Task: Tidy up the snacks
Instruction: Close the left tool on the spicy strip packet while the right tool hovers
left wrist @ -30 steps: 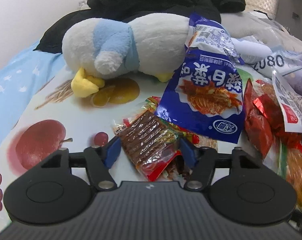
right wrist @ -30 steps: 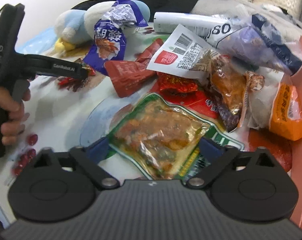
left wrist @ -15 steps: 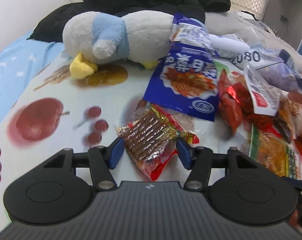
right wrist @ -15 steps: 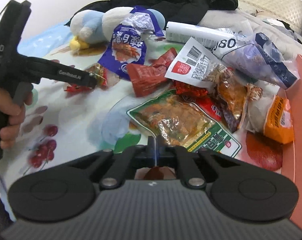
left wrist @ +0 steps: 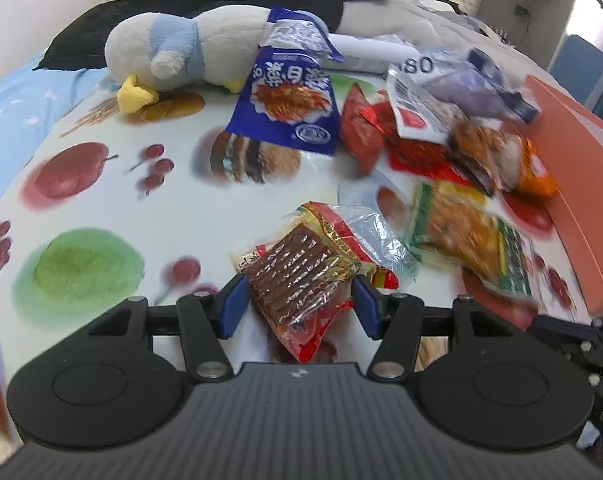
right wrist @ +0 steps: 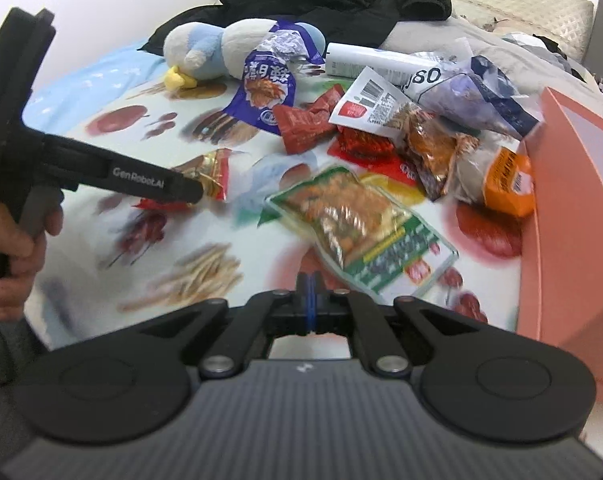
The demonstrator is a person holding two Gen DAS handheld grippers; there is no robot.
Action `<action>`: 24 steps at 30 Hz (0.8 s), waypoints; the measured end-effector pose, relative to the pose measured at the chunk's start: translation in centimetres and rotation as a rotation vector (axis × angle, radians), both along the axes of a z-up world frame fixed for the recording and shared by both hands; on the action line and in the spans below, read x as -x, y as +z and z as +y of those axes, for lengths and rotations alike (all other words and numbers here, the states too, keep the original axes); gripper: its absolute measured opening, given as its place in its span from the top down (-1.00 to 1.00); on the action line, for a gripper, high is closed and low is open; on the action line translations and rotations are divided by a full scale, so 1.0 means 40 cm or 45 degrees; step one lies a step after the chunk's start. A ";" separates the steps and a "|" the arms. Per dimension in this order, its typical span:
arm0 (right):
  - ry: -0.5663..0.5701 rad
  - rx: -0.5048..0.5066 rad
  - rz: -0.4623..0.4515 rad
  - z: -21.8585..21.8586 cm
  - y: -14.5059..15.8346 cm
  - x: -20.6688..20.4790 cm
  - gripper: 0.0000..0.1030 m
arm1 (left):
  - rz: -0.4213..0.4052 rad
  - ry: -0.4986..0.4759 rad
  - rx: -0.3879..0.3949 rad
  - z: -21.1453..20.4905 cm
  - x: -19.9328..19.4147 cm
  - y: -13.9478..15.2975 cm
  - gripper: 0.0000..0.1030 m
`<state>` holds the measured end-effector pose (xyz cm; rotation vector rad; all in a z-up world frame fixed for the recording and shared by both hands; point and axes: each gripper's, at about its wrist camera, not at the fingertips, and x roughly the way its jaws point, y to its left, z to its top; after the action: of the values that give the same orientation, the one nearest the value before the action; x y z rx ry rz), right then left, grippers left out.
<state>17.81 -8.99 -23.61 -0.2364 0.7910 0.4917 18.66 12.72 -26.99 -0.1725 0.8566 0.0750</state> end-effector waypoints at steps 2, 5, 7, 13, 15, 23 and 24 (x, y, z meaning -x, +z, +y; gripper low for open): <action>-0.021 -0.005 -0.007 -0.015 0.001 0.024 0.94 | 0.005 -0.001 -0.011 -0.007 0.030 0.003 -0.20; -0.074 -0.017 -0.035 -0.034 0.002 0.040 0.88 | 0.004 0.009 -0.009 -0.008 0.065 0.010 -0.22; -0.070 0.013 -0.048 -0.036 0.001 0.040 0.63 | 0.005 0.017 -0.007 -0.004 0.079 0.012 -0.22; -0.001 0.164 -0.162 -0.019 -0.015 0.034 0.37 | -0.009 0.031 0.010 0.001 0.110 0.016 -0.22; 0.006 0.253 -0.201 -0.010 -0.026 0.027 0.37 | -0.011 0.032 0.019 0.002 0.115 0.015 -0.22; 0.097 0.548 -0.254 0.019 -0.078 0.020 0.38 | -0.019 0.014 0.050 0.003 0.124 0.000 -0.22; 0.099 0.567 -0.269 0.022 -0.082 0.021 0.40 | -0.022 0.009 0.054 0.002 0.124 -0.001 -0.22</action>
<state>16.96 -8.10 -26.90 -0.7228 0.6785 0.3508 13.70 12.80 -27.01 -0.2153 0.8408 0.0621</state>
